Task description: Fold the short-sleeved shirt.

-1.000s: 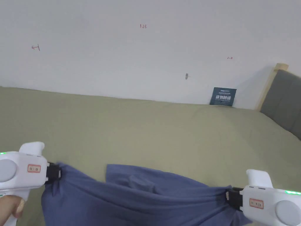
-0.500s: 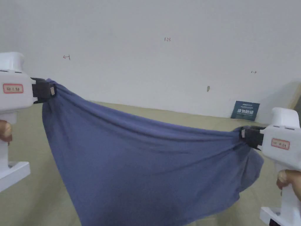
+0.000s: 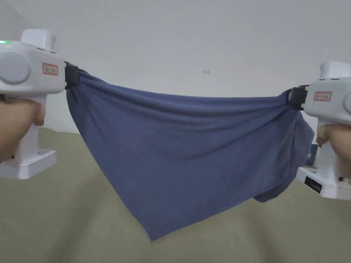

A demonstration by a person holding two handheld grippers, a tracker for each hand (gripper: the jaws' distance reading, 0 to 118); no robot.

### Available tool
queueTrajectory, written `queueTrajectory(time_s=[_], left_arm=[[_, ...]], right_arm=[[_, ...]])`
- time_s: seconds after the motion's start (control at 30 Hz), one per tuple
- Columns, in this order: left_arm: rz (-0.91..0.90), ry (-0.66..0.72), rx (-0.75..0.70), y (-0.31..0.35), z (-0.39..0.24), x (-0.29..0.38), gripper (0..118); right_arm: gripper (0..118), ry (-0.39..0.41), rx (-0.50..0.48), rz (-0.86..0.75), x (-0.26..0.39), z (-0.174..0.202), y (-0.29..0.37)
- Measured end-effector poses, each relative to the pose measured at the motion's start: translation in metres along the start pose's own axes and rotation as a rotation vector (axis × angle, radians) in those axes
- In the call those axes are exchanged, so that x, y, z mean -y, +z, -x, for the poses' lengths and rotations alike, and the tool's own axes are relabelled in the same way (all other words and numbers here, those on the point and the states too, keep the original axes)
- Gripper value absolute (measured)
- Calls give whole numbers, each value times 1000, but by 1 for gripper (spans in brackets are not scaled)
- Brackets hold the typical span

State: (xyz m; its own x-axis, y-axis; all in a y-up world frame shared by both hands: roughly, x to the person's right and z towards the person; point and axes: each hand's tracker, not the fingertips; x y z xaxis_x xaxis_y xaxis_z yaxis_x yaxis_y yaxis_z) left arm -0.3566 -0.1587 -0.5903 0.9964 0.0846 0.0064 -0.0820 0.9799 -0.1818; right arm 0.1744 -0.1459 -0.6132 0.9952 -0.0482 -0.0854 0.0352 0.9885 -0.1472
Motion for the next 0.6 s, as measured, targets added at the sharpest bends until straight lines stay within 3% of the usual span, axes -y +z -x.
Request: queueTrajectory(time_s=[0.27,0.47,0.53,0.6], left_arm=[[-49,4,-57,-9,-5,24,1],[42,-21,-32,-4,-2,103,1],[69,4,-1,8,2,136,1],[90,38,19,26,8,172,1]], right_arm=[[2,47,10,-5,25,7,-23],[2,36,-12,51,100,-8,-23],[2,-11,-36,90,128,-16,-15],[2,7,-46,111,158,-22,-2]])
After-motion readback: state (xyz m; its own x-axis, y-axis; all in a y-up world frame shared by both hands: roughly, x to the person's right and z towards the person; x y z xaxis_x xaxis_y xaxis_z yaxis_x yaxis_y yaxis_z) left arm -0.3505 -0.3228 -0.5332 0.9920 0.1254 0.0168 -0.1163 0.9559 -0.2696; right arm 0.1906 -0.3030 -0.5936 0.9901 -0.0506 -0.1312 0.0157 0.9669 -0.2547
